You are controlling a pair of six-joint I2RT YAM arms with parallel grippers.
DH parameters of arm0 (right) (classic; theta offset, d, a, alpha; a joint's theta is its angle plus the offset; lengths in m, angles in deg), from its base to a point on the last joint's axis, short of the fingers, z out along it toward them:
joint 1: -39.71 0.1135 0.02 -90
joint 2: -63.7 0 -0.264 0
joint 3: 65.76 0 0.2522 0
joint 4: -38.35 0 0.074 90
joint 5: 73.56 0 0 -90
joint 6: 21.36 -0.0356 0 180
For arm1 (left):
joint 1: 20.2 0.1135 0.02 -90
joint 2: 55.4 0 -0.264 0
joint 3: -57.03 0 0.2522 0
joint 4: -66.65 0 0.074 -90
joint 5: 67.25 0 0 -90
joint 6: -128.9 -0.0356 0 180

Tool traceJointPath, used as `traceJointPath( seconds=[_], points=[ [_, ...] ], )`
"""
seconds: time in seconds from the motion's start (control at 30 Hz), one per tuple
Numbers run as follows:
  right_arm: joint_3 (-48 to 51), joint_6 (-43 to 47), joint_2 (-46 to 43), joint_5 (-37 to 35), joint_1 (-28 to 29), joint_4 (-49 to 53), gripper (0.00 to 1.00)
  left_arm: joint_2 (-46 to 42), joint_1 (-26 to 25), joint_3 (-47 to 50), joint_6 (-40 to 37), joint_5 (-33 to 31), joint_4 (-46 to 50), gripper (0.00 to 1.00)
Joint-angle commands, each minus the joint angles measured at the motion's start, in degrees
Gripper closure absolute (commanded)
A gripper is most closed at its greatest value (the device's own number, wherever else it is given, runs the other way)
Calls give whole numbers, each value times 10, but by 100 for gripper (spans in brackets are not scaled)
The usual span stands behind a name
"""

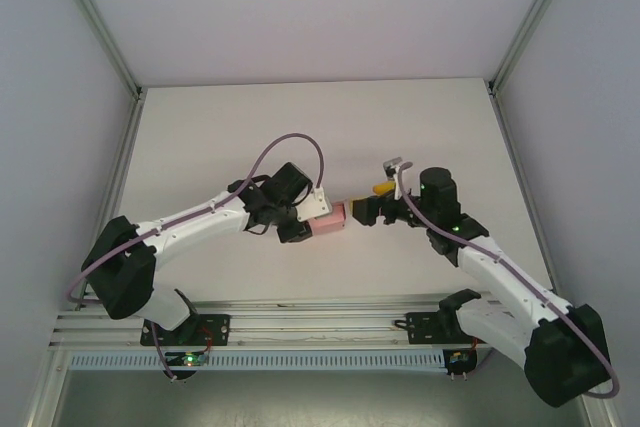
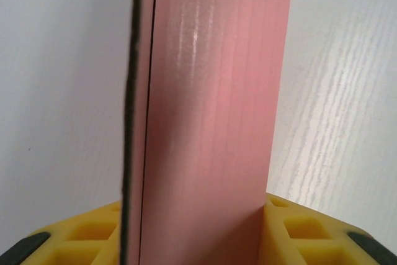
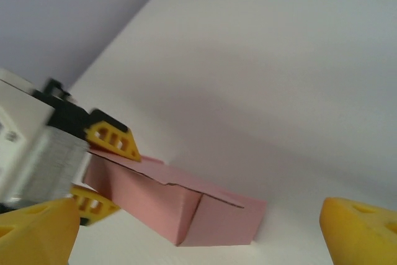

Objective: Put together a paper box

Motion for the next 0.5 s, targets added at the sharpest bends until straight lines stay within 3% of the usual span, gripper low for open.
traceJointPath(
  seconds=[0.0, 0.47],
  points=[
    [-29, 60, 25, -49, 11, 12, 2, 22, 3, -9, -22, 24, 31, 59],
    [-57, 145, 118, 13, 28, 11, 24, 88, 10, -42, -34, 31, 53, 55]
  ],
)
